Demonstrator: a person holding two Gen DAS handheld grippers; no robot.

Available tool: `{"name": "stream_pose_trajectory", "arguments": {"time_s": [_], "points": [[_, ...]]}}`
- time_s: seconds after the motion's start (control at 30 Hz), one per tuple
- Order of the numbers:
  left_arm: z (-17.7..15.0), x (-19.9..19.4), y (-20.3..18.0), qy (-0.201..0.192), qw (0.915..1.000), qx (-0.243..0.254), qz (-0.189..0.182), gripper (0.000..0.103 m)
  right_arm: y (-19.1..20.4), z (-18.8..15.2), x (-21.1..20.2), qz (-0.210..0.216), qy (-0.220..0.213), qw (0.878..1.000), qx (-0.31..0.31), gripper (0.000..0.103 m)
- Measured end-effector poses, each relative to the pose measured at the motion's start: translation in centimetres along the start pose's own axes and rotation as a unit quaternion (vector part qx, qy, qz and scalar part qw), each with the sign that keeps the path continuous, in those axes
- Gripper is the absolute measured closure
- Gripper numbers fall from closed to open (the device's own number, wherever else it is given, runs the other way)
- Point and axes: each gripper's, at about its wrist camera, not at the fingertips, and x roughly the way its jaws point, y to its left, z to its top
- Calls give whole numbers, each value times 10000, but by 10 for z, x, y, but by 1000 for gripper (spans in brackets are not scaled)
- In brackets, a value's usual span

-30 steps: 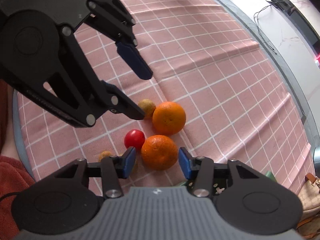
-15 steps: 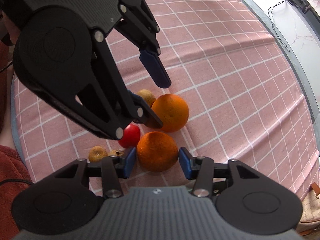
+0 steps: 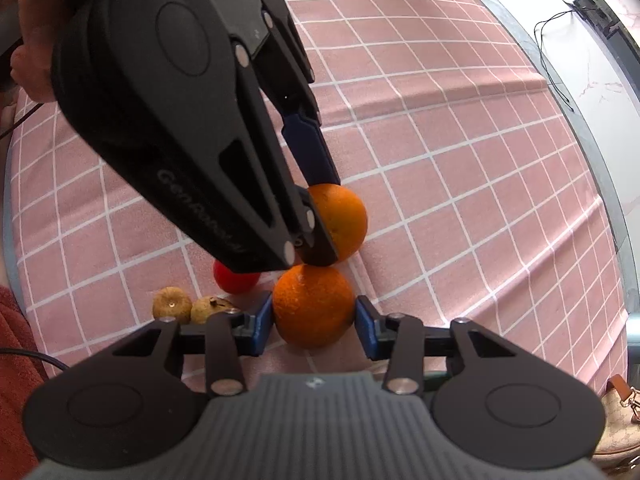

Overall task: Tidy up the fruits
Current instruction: 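Grasp an orange with the left gripper while the right gripper grasps another orange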

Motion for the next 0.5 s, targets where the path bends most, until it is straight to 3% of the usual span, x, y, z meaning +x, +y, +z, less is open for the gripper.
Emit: {"name": "stream_pose_trajectory", "arguments": {"time_s": [0.27,0.5], "points": [[-2,-18,0,-285,9989,-319,188,60,1,-2,-10,-59,-179,9997,176,64],[-10,-59,-2,-584,9968,-459,302,60,-2,-3,-36,-145,-586,9959,679,65]]}}
